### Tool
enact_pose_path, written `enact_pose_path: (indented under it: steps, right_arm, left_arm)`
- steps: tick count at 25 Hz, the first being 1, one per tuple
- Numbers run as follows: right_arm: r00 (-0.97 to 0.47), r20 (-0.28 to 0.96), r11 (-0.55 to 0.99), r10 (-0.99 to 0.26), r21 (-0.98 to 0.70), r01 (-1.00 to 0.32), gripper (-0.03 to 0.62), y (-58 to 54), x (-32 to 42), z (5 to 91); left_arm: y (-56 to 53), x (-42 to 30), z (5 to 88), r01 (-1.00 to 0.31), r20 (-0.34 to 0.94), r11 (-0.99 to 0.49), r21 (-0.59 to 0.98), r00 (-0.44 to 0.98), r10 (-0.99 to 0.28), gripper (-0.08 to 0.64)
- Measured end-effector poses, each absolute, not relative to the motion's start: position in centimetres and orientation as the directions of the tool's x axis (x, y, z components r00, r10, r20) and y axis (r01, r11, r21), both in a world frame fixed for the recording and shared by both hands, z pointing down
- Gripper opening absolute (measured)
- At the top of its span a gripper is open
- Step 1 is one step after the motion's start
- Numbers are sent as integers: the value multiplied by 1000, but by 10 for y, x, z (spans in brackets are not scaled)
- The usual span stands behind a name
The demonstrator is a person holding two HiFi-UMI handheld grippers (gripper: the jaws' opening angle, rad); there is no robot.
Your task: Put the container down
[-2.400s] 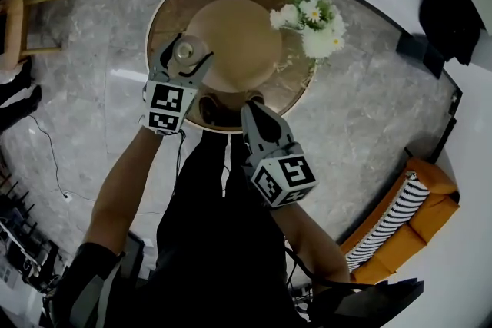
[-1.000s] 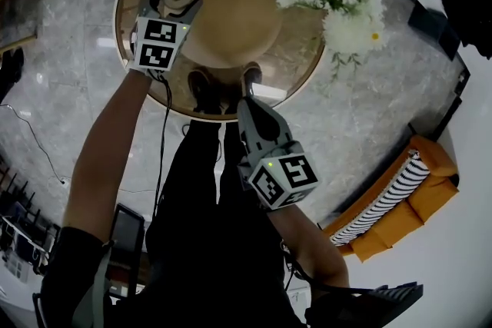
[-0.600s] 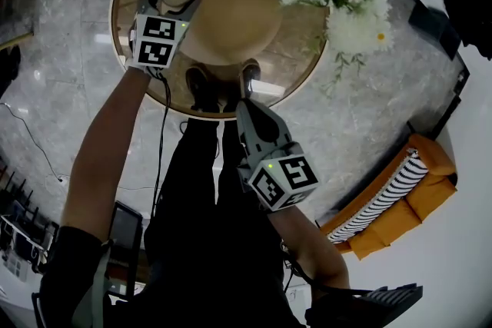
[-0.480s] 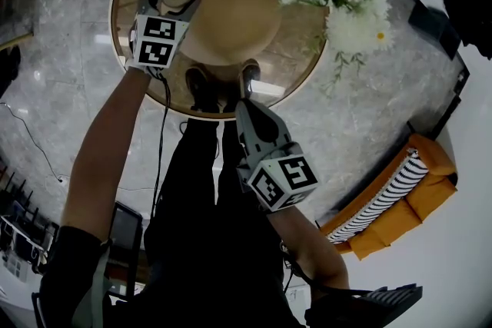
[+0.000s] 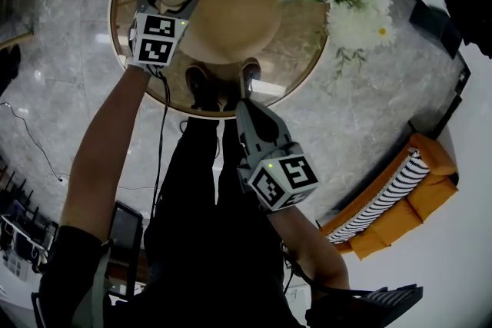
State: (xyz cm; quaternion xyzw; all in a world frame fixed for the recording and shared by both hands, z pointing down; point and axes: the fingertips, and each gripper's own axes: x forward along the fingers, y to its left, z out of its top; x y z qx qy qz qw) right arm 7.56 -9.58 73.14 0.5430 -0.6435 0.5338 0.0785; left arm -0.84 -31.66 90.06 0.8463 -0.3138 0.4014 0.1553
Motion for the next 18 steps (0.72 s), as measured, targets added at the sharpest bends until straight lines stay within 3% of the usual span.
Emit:
enact_pose_path:
  steps: [18]
  right_arm:
    - [-400, 668, -158, -628, -613, -774, 6, -89, 69, 726]
  left_arm:
    - [-310, -18, 891, -685, 770, -728, 11, 471, -431, 345]
